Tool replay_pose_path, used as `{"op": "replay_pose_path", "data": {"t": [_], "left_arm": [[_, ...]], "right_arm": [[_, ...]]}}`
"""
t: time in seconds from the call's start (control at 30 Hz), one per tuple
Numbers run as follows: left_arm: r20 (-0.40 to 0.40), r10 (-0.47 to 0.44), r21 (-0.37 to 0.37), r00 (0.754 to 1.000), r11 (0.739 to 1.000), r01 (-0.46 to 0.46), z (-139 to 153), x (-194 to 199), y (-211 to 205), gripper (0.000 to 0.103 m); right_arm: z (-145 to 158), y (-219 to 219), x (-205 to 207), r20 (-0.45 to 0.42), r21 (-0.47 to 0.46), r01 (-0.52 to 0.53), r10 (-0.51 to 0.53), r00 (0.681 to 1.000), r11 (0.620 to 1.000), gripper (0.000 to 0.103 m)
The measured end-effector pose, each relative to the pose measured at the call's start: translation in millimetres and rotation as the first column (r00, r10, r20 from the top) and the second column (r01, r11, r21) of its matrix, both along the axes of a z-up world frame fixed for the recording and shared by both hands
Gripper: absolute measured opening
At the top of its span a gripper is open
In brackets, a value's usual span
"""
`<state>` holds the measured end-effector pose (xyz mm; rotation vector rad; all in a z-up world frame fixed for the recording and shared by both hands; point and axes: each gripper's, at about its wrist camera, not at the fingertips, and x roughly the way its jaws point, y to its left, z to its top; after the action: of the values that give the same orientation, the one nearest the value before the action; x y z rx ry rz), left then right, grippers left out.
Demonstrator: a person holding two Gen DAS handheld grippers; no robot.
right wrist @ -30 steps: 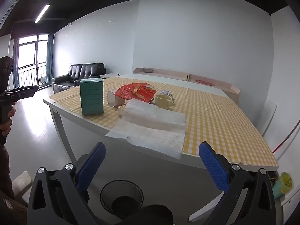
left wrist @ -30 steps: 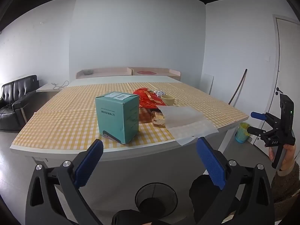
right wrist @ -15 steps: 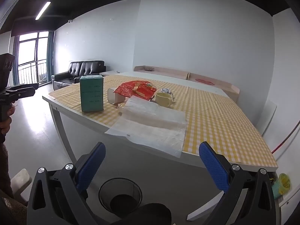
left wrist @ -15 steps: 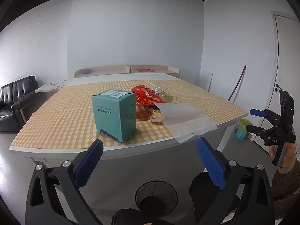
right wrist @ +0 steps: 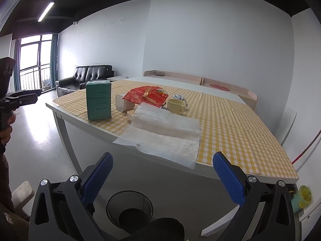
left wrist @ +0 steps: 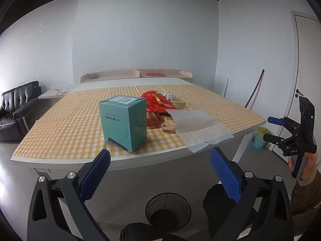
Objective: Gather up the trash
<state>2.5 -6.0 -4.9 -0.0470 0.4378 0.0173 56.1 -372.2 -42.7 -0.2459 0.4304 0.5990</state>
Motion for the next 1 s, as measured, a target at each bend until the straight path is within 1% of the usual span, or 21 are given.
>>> {"op": "replay_pose_path", "data": {"t": [0.43, 0.7, 0.93, 1.0], "left_arm": [[-0.006, 0.012, -0.003, 1.000, 1.000, -0.012, -3, -2, 4, 0.099], [-0.006, 0.022, -0.009, 1.000, 1.000, -0.022, 1, -2, 1, 0.099], [-0.023, 0.014, -0.005, 1.000, 1.000, -0.014, -3, 6, -3, 0.099], [-0.029, 0.017, -0.015, 0.999, 1.000, -0.017, -4, 9, -3, 0.099]], "right_arm": [[-2, -2, 0, 0.003, 0.001, 0.004, -0.004, 1.000, 1.000, 0.101], [-2, -3, 3, -0.004, 0.001, 0.005, -0.005, 1.000, 1.000, 0.101], [-3, -3, 7, -0.011, -0.001, 0.011, -0.011, 1.000, 1.000, 0.101], [-4, -2, 8, -0.017, -0.001, 0.011, -0.011, 1.000, 1.000, 0.101]]}}
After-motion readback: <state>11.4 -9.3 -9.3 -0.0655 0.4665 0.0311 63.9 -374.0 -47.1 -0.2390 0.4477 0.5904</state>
